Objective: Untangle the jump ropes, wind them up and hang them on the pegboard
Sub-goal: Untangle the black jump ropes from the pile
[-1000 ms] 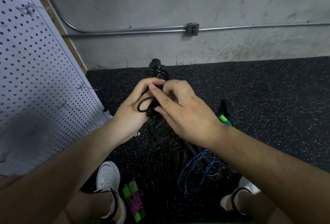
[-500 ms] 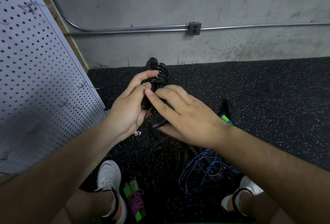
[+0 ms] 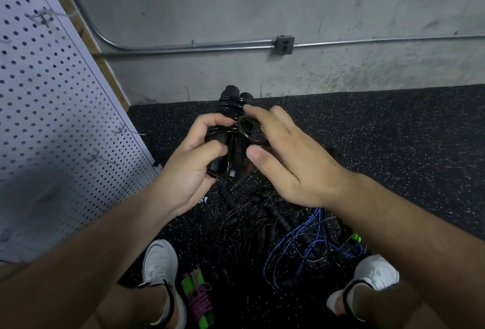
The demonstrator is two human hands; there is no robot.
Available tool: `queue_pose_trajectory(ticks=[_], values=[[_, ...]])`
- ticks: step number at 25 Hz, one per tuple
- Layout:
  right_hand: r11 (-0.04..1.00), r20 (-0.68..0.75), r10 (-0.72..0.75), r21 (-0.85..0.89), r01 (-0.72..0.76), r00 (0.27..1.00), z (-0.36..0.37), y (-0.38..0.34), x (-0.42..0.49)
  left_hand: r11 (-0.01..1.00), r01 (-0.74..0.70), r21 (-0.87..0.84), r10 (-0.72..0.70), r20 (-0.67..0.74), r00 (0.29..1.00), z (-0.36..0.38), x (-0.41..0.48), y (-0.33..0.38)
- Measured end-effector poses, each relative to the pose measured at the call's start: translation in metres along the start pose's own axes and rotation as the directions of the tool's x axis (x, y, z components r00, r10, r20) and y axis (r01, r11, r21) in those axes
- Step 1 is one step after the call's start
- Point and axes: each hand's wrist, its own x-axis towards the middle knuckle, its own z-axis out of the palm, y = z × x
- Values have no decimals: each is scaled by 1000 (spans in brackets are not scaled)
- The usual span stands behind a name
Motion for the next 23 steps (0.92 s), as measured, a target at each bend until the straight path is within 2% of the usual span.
queue_pose_trajectory(ticks=[2,5,10,14,19,23], values=[[993,39,-37,-107,41,999,-1,3,-2,1000,-14,-13,14,5,1000,-1,1,0],[946,23,-99,-308,101,995,4,10,-2,999,-31,-44,32,23,999,1,1,-1],[894,-78,-225,-413,174,971,10,24,-8,994,-37,-99,43,61,997,0,1,1],[918,-95,-145,-385,98,985,11,22,-13,993,-52,-104,64,116,991,0,2,1],[921,-129,-123,-385,65,984,20,13,-15,999,-35,-39,39,112,993,3,1,-7],[989,-185,63,-118,-85,981,34,4,-21,1000,-13,0,13,126,992,3,-1,-13]])
